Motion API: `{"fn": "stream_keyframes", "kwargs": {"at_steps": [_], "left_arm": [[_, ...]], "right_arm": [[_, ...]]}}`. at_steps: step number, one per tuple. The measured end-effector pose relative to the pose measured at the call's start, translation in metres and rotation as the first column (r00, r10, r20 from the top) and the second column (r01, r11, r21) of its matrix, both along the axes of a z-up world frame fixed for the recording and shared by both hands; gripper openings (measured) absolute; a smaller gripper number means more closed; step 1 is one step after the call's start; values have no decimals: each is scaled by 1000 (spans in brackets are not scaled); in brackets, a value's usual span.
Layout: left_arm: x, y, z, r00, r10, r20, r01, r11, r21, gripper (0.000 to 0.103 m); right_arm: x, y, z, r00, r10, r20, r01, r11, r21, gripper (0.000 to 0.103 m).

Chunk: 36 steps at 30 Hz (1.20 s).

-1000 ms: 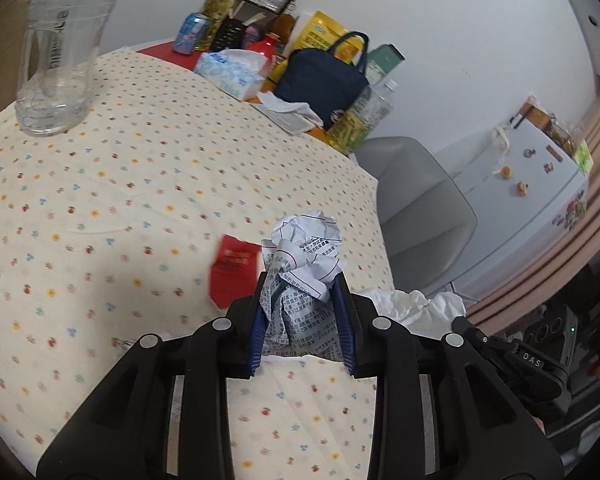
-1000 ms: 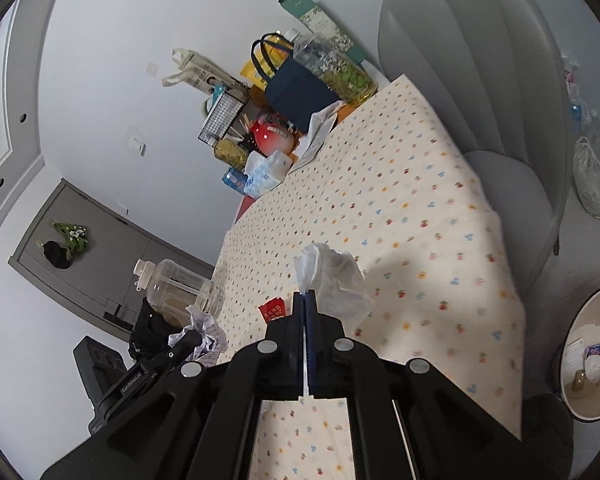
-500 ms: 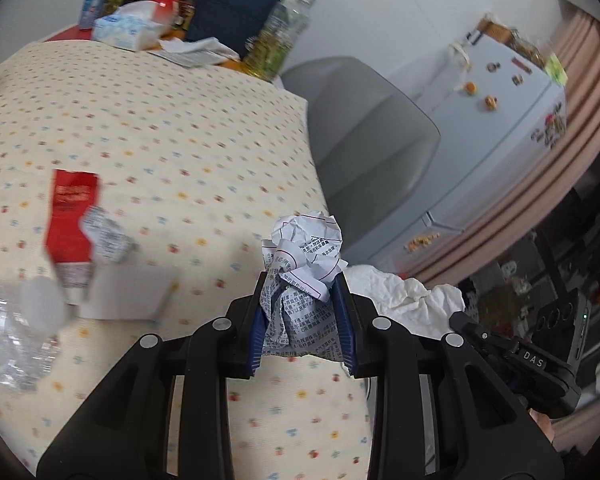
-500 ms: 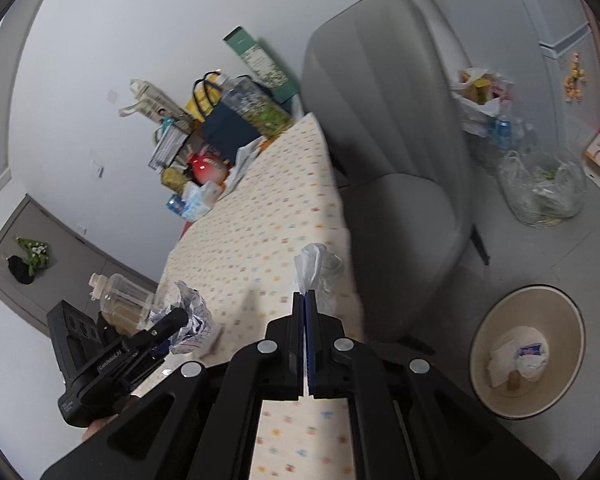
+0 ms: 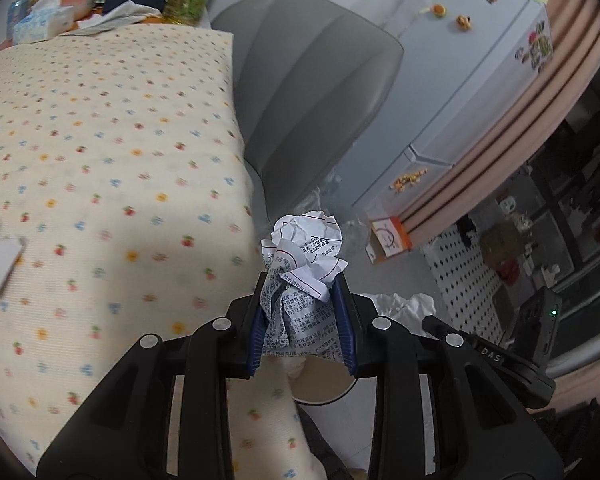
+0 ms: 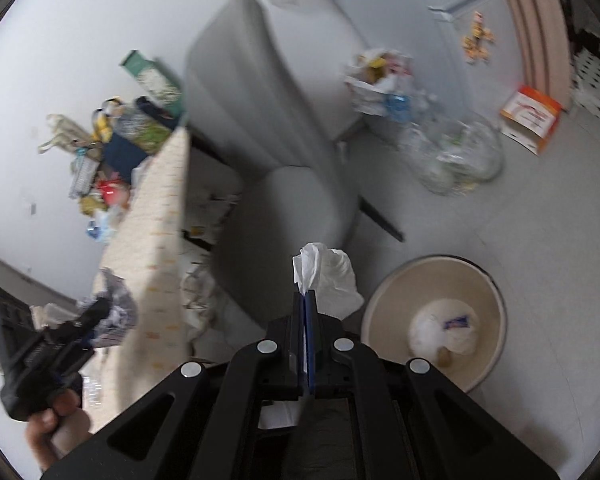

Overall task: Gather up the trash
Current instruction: 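Carry the tissue over the bin and open the right tool while the left tool drops the paper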

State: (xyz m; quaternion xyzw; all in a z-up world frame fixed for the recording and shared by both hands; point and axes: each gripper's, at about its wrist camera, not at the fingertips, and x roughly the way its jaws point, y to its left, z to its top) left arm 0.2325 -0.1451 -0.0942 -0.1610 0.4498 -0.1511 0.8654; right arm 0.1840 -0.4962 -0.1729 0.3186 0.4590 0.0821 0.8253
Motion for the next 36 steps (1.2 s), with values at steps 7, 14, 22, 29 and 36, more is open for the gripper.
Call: {"fn": "stream_keyframes", "kwargs": {"at_steps": [7, 14, 22, 29, 36], "left_arm": [[11, -44, -21, 997, -68, -47, 71, 996, 57, 30], [23, -80, -35, 989, -124, -85, 132, 986, 98, 31], [28, -113, -50, 977, -174, -125, 190, 973, 129, 31], [34, -152, -64, 957, -236, -168, 258, 958, 127, 38], [30, -165, -61, 957, -254, -138, 272, 954, 128, 92]], "right_arm": [[-2, -32, -66, 990, -64, -123, 60, 998, -37, 2], [-2, -60, -124, 971, -110, -214, 102, 994, -46, 7], [-20, -86, -147, 951, -169, -258, 155, 985, -74, 63], [-40, -106, -116, 959, -200, -202, 181, 978, -107, 71], [-52, -119, -91, 962, -223, -157, 209, 973, -104, 73]]}}
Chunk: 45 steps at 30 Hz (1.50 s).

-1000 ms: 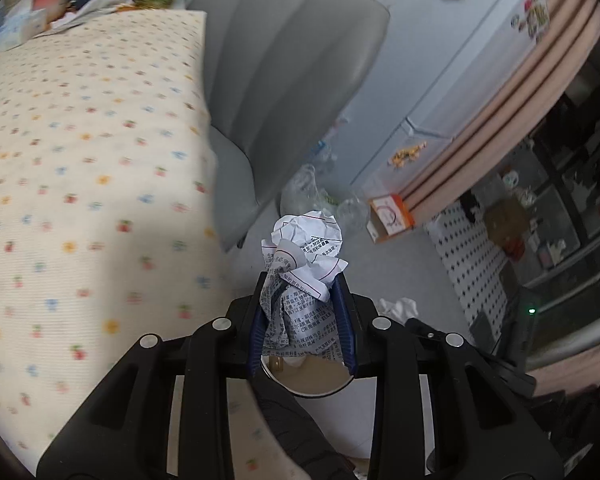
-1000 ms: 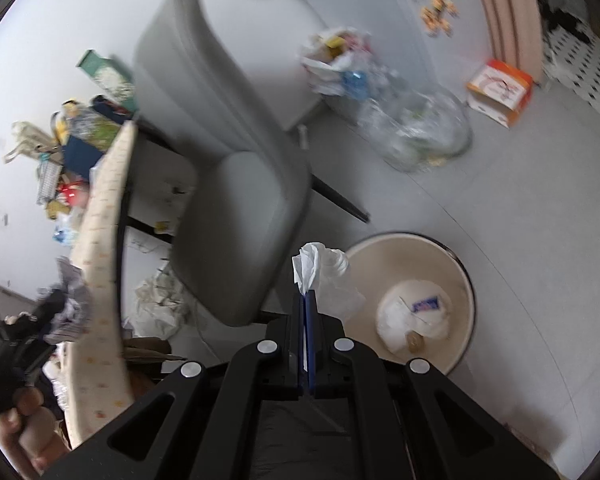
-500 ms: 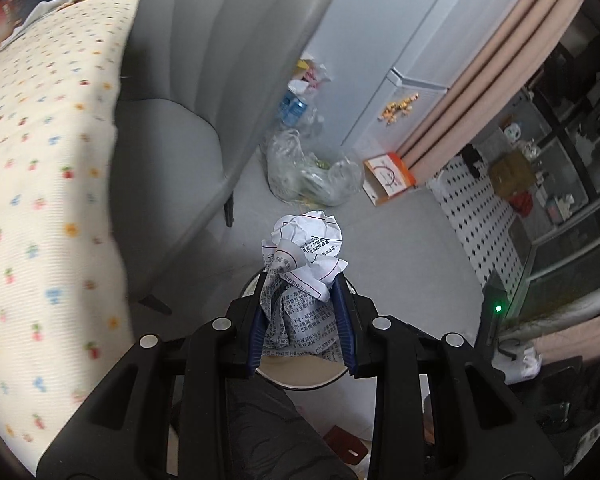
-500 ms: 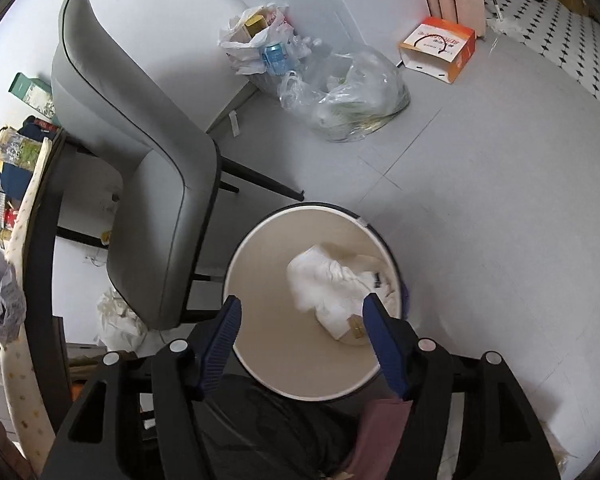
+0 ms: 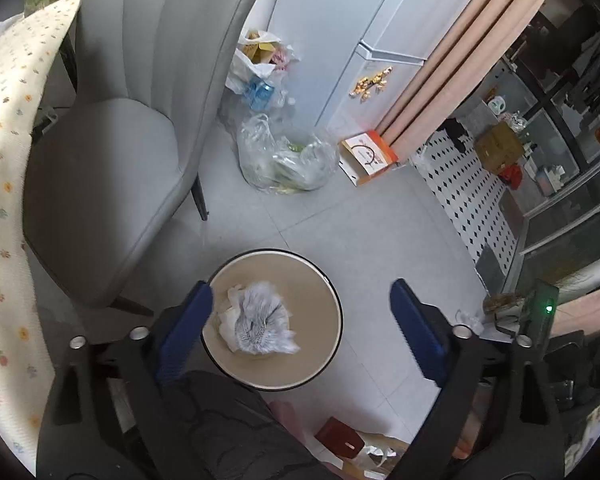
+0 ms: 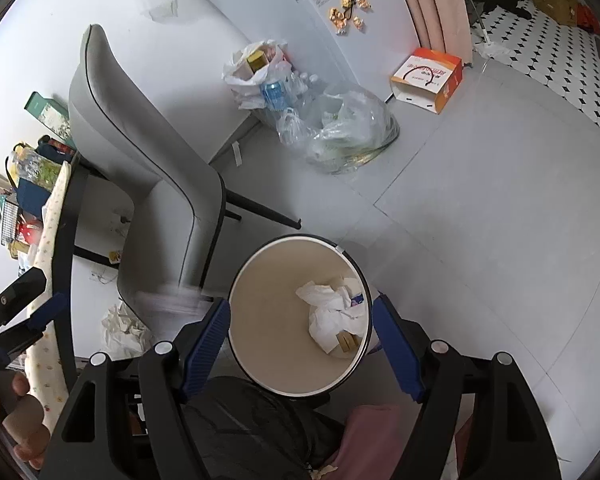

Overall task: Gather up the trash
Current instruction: 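Carry the tissue over the bin and open the right tool while the left tool drops the paper, then move both tools back over the trash on the table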

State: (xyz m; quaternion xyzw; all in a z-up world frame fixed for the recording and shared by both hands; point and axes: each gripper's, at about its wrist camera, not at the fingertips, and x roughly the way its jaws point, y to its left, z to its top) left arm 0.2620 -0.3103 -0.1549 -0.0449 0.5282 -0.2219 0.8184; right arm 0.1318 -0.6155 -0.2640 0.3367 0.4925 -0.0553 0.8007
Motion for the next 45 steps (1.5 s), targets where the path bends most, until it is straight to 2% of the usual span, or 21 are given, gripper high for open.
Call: {"fn": "stream_keyframes", "kwargs": {"at_steps": [7, 9, 14, 28, 40, 45], "left_arm": [[-4, 26, 17, 998, 64, 29, -63, 998, -25, 94], [-7, 37, 25, 996, 83, 38, -82, 996, -38, 95], [-20, 69, 48, 988, 134, 82, -129, 990, -60, 97], [-48, 161, 81, 946, 291, 144, -272, 952, -137, 97], [-78, 237, 95, 890, 417, 183, -385, 904, -186, 97], [-88, 268, 96, 864, 470, 178, -432, 876, -216, 97]], "right_arm": [[-5, 8, 18, 999, 5, 38, -4, 1000, -11, 82], [-6, 14, 26, 999, 9, 51, -7, 999, -34, 88], [-7, 29, 49, 993, 27, 116, -18, 997, -77, 95], [3, 102, 115, 961, 166, 223, -138, 981, -138, 95], [9, 159, 148, 922, 276, 273, -238, 958, -162, 95], [12, 186, 161, 900, 325, 291, -285, 943, -174, 95]]}}
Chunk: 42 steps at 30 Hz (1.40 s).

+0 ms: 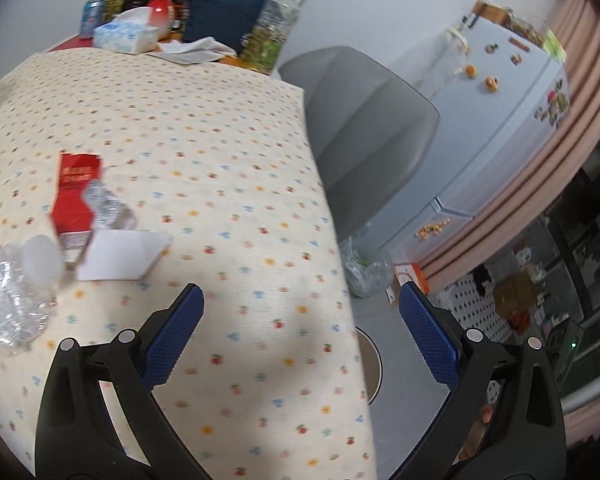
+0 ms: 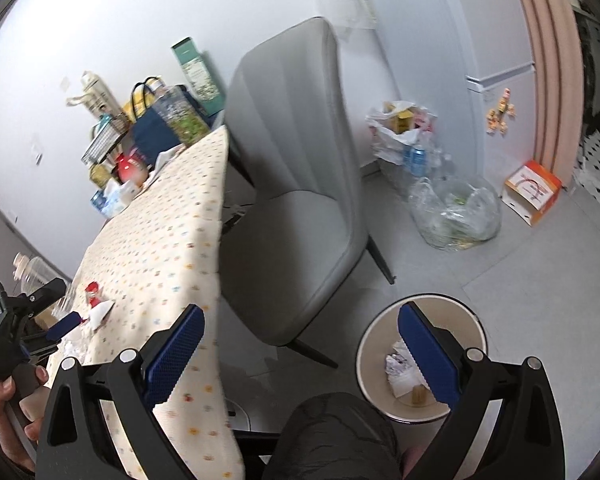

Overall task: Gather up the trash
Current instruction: 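Move both tools back over the trash on the table, then lower the left tool onto the red snack packet and close it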

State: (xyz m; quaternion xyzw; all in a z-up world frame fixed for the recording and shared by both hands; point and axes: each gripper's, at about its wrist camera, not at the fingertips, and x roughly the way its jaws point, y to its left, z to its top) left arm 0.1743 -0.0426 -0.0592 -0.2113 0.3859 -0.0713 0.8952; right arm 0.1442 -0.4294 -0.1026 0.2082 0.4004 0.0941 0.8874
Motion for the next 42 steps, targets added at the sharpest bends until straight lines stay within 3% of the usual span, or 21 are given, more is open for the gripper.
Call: {"fn": "stream_keyframes", "kwargs": {"at_steps": [15, 28, 37, 42], "left_arm": [[-34, 70, 6, 992, 121, 41, -119, 992, -38, 97], [-52, 148, 2, 967, 250, 50, -245, 965, -93, 96], [-32, 170, -9, 968, 250, -5, -250, 963, -103, 76], [-13, 172, -16, 973, 227, -42, -231, 967, -108, 70]], "right_arm": [[8, 82, 35, 988, 148, 51, -147, 989, -17, 95], [17, 152, 50, 964, 257, 70, -256, 967, -21, 95], [33, 195, 50, 945, 320, 60, -320, 947, -6, 94], [40, 212, 47, 937, 348, 42, -348, 937, 3, 91]]}}
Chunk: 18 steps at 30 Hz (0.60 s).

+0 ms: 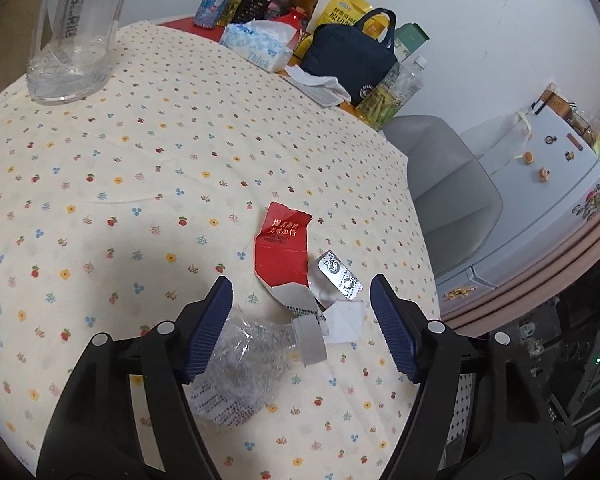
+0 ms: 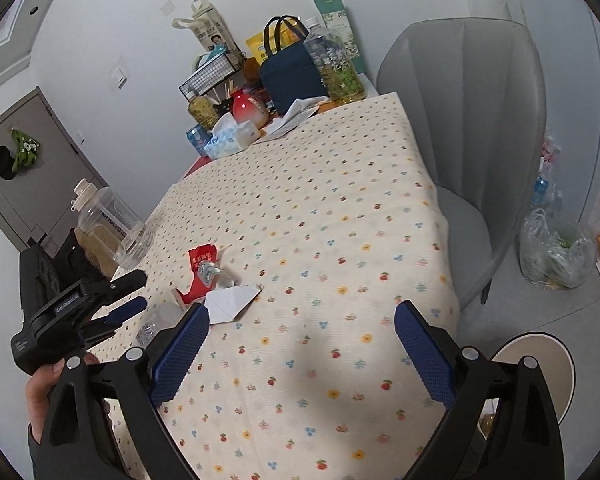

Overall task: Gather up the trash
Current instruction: 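Lower the left tool onto the red snack packet and close it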

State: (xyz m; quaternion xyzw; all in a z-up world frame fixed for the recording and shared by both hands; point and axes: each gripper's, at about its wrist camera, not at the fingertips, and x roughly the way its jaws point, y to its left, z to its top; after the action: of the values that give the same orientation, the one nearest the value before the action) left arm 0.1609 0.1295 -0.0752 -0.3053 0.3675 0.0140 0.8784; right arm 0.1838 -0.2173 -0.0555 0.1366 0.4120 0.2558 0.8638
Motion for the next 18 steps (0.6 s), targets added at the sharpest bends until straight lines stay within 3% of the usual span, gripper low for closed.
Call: {"fn": "stream_keyframes", "kwargs": {"at_steps": [5, 18], "left_arm": [[17, 2, -8, 999, -5, -43, 5, 1000, 3, 60], [65, 11, -11, 996, 6, -90, 0, 998, 62, 55]], "right_arm": [[2, 10, -4, 1000, 11, -8, -11, 1000, -4, 90], [18, 17, -8, 1000, 2, -27, -2, 1000, -19, 90]]}}
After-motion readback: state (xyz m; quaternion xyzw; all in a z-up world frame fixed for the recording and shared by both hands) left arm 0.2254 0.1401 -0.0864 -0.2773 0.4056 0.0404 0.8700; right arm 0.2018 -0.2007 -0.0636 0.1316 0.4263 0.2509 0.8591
